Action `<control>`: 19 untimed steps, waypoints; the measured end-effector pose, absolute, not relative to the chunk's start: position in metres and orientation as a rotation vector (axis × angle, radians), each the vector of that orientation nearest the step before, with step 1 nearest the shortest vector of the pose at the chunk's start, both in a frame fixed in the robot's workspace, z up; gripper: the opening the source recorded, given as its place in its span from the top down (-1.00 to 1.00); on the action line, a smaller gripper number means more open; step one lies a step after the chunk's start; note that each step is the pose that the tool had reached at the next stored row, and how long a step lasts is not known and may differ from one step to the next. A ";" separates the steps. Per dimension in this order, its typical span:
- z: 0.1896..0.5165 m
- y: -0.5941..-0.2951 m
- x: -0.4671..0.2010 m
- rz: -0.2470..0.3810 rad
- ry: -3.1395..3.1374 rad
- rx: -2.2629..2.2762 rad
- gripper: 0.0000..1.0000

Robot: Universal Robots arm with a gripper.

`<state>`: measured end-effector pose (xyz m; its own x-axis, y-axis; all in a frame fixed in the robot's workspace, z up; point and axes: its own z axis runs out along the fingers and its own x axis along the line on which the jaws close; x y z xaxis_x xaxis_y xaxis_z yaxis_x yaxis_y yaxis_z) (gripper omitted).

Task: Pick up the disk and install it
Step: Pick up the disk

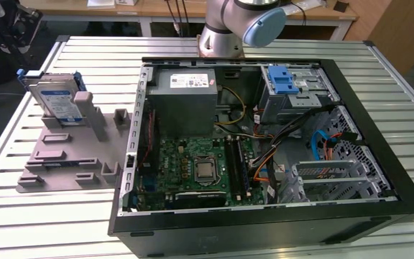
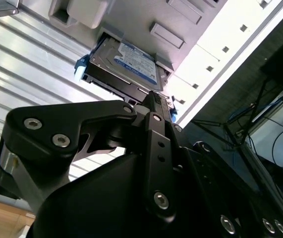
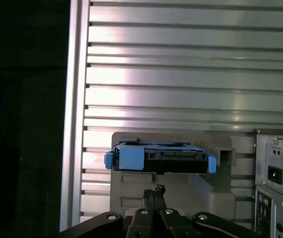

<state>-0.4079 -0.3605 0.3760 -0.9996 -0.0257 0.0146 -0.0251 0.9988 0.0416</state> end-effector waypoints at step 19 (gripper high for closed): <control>0.376 -0.360 -0.408 -0.063 -3.118 0.191 0.79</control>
